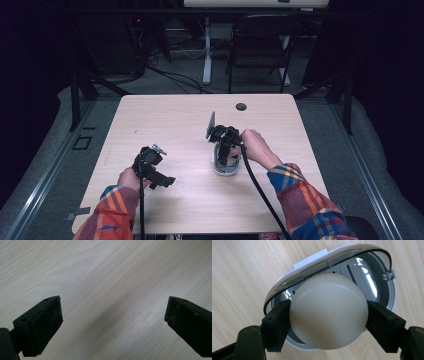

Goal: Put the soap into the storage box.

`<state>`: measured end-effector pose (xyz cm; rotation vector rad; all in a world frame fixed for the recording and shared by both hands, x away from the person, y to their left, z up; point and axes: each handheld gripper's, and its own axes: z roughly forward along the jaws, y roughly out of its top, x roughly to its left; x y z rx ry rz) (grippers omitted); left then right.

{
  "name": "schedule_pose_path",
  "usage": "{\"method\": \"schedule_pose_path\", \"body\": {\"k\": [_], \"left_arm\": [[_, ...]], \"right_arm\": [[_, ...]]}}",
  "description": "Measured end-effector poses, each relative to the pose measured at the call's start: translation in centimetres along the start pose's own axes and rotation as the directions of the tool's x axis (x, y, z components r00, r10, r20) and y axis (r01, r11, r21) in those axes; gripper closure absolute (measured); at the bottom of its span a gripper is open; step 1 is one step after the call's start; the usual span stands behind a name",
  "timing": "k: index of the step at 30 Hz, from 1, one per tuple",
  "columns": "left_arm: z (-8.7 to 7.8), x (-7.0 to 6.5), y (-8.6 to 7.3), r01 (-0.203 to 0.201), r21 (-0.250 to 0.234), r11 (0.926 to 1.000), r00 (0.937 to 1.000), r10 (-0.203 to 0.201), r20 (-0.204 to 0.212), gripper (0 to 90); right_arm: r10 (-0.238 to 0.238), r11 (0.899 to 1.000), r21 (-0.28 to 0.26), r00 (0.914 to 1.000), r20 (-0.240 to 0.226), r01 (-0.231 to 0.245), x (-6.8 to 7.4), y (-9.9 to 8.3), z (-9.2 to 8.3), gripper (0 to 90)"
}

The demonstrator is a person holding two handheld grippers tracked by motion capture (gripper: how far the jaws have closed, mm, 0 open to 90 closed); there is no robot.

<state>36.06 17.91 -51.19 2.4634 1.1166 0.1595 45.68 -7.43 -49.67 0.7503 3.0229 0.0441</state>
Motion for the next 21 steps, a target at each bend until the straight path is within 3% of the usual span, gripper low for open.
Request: {"method": "schedule_pose_path", "body": {"k": [7,21], "left_arm": [[0.0,0.0,0.0,0.000,0.000,1.0000,1.0000,0.000,-0.001,1.4],[0.0,0.0,0.0,-0.001,0.000,1.0000,1.0000,0.001,-0.002,1.4]], "right_arm": [[0.011,1.000,-0.020,0.9999,-0.005,-0.011,-0.3,-0.6,-0.5,24.9],[0.022,0.995,-0.101,0.9996,0.018,-0.020,-0.3,-3.5,-3.9,26.2]]}}
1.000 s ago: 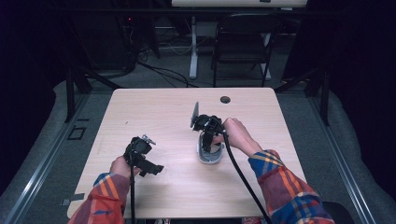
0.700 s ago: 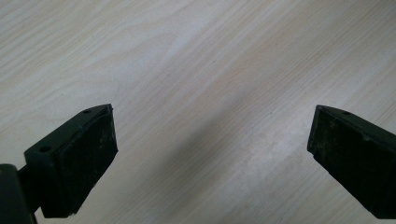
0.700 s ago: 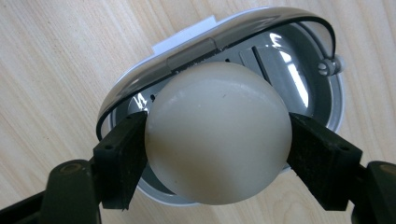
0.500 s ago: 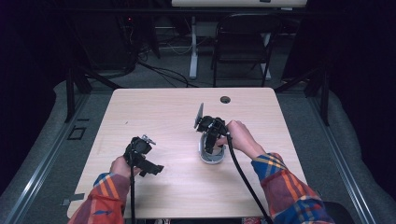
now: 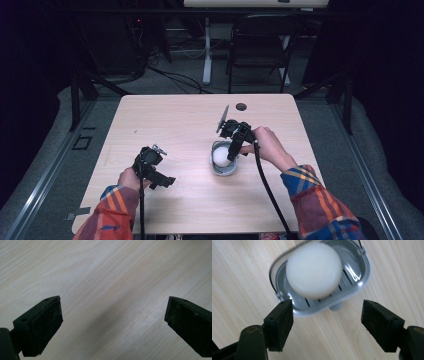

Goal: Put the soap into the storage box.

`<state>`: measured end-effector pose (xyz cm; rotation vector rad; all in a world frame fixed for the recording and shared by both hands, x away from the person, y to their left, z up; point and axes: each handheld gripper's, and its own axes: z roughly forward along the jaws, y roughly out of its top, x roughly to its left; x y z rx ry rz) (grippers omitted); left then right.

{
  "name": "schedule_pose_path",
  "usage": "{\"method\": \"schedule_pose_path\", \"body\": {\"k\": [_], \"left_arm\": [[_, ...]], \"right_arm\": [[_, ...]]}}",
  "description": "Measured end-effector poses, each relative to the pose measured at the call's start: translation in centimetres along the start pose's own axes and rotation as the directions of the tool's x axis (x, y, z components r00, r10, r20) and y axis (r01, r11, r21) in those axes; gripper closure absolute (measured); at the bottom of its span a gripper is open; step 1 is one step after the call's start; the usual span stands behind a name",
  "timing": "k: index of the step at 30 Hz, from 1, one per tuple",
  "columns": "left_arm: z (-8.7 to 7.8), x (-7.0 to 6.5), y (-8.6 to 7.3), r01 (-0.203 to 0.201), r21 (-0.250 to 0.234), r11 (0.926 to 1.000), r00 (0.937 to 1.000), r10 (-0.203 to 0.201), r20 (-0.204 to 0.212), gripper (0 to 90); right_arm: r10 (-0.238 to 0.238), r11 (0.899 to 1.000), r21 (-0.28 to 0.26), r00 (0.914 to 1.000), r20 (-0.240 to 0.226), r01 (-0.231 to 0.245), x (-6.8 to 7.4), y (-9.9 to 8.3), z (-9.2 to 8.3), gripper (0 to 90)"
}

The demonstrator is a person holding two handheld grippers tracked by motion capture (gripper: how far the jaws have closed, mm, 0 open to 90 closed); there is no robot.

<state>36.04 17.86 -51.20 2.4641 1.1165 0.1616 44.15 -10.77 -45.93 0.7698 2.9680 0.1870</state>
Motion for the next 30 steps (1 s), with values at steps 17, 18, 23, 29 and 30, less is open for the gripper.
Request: {"method": "schedule_pose_path", "body": {"k": [17,18,23,29,30], "left_arm": [[0.0,0.0,0.0,0.000,0.001,1.0000,1.0000,0.000,0.000,1.4],[0.0,0.0,0.0,0.000,0.001,1.0000,1.0000,0.000,0.000,1.4],[0.0,0.0,0.0,-0.001,0.002,1.0000,1.0000,0.001,0.000,1.4],[0.1,-0.1,0.0,-0.002,0.003,1.0000,1.0000,0.002,0.001,1.4],[0.1,-0.1,0.0,-0.003,0.004,1.0000,1.0000,0.003,0.001,1.4]], "right_arm": [[0.067,0.997,-0.047,0.9967,0.045,-0.065,-1.8,-4.9,-2.9,16.1],[0.074,0.996,-0.050,0.9962,0.047,-0.071,-1.9,-5.3,-3.0,15.8],[0.102,0.993,-0.066,0.9935,0.049,-0.099,-2.3,-7.0,-3.4,14.5],[0.132,0.990,-0.057,0.9897,0.055,-0.129,-2.8,-9.4,-3.2,12.2],[0.147,0.988,-0.061,0.9877,0.054,-0.143,-2.8,-9.7,-3.0,11.4]]}}
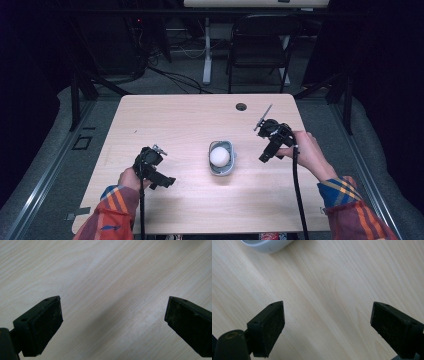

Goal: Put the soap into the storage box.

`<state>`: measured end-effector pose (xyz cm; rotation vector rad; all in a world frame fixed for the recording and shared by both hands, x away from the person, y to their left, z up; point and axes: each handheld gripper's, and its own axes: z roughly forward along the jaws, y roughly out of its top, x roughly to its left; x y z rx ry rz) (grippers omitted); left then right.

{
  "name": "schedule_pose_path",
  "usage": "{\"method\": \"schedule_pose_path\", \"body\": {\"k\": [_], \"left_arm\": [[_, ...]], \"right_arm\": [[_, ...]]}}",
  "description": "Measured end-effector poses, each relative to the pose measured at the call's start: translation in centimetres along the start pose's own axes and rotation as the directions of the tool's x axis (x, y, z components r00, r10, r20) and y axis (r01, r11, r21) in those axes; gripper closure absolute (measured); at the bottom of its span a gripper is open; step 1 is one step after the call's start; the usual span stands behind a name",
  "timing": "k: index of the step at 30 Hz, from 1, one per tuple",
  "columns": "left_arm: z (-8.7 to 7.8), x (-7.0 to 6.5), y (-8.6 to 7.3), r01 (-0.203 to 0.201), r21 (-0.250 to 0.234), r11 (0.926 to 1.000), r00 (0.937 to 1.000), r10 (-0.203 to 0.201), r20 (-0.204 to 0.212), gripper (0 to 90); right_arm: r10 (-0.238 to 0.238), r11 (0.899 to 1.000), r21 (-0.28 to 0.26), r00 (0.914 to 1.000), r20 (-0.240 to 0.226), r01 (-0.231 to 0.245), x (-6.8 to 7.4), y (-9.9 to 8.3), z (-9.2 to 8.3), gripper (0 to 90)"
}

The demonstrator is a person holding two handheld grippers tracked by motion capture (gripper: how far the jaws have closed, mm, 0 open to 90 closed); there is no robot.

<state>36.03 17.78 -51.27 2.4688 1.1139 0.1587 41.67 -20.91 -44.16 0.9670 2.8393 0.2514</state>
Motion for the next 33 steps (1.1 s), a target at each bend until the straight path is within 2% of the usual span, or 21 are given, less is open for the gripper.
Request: {"method": "schedule_pose_path", "body": {"k": [4,5,10,12,15,16,21,29,30,32,33], "left_arm": [[0.0,0.0,0.0,0.000,0.001,1.0000,1.0000,0.000,-0.001,1.5],[0.0,0.0,0.0,-0.001,0.002,1.0000,1.0000,0.001,-0.001,1.5],[0.0,0.0,0.0,-0.001,0.002,1.0000,1.0000,0.001,-0.001,1.6],[0.0,0.0,0.0,-0.002,0.002,1.0000,1.0000,0.002,0.000,1.6],[0.0,0.0,0.0,-0.001,0.004,1.0000,1.0000,0.001,0.000,1.6],[0.0,0.0,0.0,-0.001,0.004,1.0000,1.0000,0.001,0.000,1.6],[0.0,0.0,0.0,-0.003,0.004,1.0000,1.0000,0.003,0.001,1.6],[0.0,0.0,0.0,-0.003,0.005,1.0000,1.0000,0.003,0.001,1.6],[0.0,0.0,0.0,-0.003,0.004,1.0000,1.0000,0.003,0.001,1.6],[0.0,-0.1,0.0,-0.005,0.003,1.0000,1.0000,0.005,0.001,1.6],[0.0,-0.1,0.0,-0.005,0.002,1.0000,1.0000,0.005,0.001,1.6]], "right_arm": [[0.008,1.000,0.014,0.9999,0.011,-0.008,-0.3,-1.0,0.2,8.9],[0.014,1.000,0.023,0.9998,0.013,-0.015,-0.5,-1.7,0.3,7.4],[0.019,1.000,0.019,0.9994,0.029,-0.020,-0.8,-3.3,0.6,7.0],[0.038,0.999,0.008,0.9992,0.014,-0.039,-0.8,-3.8,0.8,6.0],[0.034,0.999,0.036,0.9992,0.022,-0.034,-0.9,-4.5,1.0,3.5],[0.046,0.999,0.022,0.9987,0.021,-0.046,-0.9,-4.8,1.3,2.3],[0.043,0.997,0.070,0.9985,0.034,-0.045,-0.8,-5.8,2.2,0.0],[0.047,0.994,0.094,0.9982,0.037,-0.050,-0.7,-7.5,3.6,0.0],[0.067,0.994,0.083,0.9975,0.023,-0.068,-0.6,-8.1,4.2,0.0],[0.048,0.991,0.122,0.9983,0.034,-0.052,-0.7,-8.4,4.5,0.1],[0.063,0.991,0.114,0.9972,0.039,-0.067,-0.6,-8.7,5.0,0.1]]}}
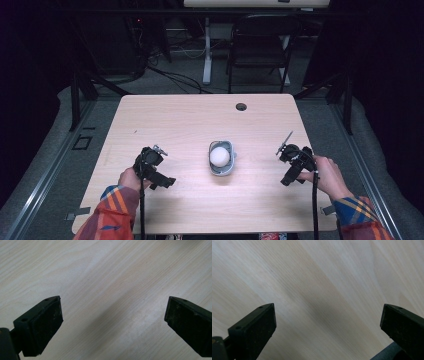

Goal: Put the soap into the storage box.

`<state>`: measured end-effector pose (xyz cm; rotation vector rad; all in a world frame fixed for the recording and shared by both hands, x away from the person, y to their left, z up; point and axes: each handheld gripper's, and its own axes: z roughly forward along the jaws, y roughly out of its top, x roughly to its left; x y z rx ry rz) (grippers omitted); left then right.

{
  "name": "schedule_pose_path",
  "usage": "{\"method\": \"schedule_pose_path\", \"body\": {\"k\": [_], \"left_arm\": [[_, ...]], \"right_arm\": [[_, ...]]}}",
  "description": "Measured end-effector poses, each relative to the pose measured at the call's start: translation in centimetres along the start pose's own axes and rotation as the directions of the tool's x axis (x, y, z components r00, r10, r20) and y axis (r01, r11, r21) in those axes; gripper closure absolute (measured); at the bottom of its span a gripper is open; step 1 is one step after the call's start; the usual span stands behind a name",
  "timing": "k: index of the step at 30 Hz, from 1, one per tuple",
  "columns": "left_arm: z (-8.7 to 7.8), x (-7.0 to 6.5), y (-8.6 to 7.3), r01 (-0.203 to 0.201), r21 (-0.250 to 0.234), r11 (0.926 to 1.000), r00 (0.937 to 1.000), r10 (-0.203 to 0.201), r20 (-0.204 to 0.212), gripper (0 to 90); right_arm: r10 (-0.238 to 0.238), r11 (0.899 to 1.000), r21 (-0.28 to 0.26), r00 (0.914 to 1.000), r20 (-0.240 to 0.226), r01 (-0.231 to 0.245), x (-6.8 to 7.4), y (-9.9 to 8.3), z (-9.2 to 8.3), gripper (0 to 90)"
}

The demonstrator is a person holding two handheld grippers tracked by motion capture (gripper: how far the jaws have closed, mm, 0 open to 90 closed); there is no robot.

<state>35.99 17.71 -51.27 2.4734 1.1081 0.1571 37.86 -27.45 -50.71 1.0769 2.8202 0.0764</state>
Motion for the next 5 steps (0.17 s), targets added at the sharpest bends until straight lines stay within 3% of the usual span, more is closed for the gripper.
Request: {"method": "schedule_pose_path", "body": {"k": [5], "left_arm": [[0.02,-0.01,0.04,-0.002,0.001,1.0000,1.0000,0.002,0.002,1.6]], "right_arm": [[-0.013,0.999,0.053,0.9999,0.007,0.013,0.29,-0.14,1.22,0.5]]}}
